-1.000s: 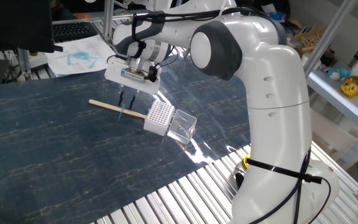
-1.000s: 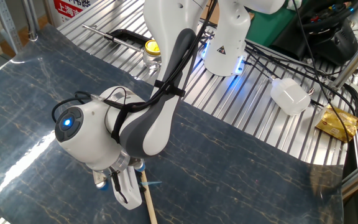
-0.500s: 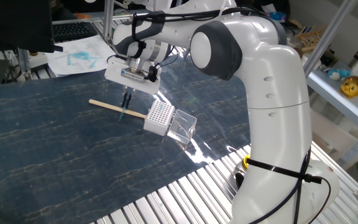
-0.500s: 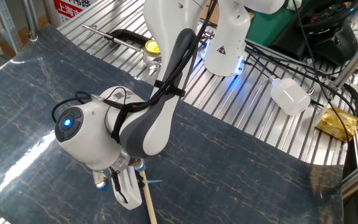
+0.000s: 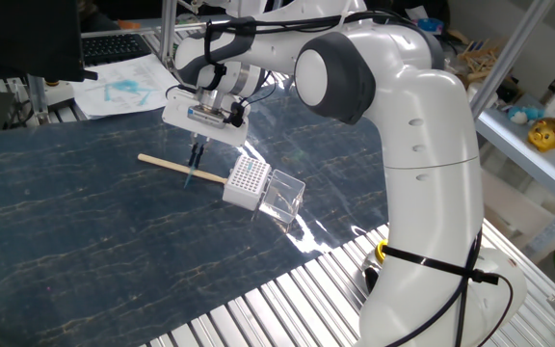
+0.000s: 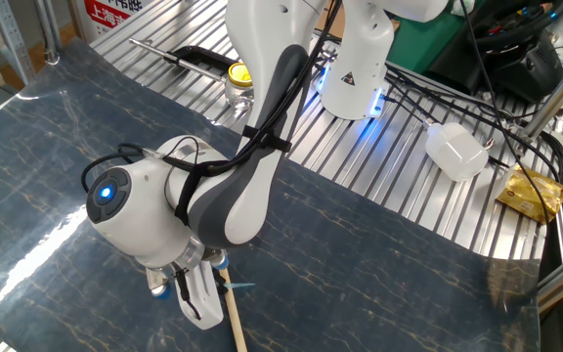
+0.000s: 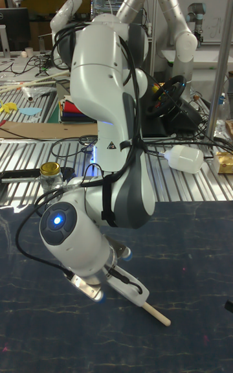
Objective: Insert a medium pipette tip into the holder for medium pipette tips
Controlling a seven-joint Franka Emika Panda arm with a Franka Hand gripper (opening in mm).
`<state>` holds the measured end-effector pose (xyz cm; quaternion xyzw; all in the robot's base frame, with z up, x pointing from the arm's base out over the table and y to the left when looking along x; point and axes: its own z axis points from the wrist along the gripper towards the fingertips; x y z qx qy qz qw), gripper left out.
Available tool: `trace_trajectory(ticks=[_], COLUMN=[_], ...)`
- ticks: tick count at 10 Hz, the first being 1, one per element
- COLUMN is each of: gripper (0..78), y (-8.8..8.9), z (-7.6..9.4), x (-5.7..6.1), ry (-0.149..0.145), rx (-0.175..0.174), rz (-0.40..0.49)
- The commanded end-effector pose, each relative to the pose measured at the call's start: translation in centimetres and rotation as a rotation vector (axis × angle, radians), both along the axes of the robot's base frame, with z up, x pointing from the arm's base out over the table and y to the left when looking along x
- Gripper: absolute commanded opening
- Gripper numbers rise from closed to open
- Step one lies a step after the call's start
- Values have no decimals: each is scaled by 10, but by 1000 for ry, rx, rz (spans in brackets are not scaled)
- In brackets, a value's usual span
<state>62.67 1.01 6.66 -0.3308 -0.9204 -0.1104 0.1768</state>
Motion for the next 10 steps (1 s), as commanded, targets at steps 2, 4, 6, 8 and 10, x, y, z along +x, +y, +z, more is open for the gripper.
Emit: trace_trajectory(ticks=[2,4,6,8,10], gripper=[11,11,11,11,11], y=[5,6,7,6,4], z=[38,41,64,87,101], x=[6,7,7,6,5], ry=[3,-3,-33,-39,-65], rx=[-37,-49,-84,-106,-141], rz=[-22,-15,10,18,31])
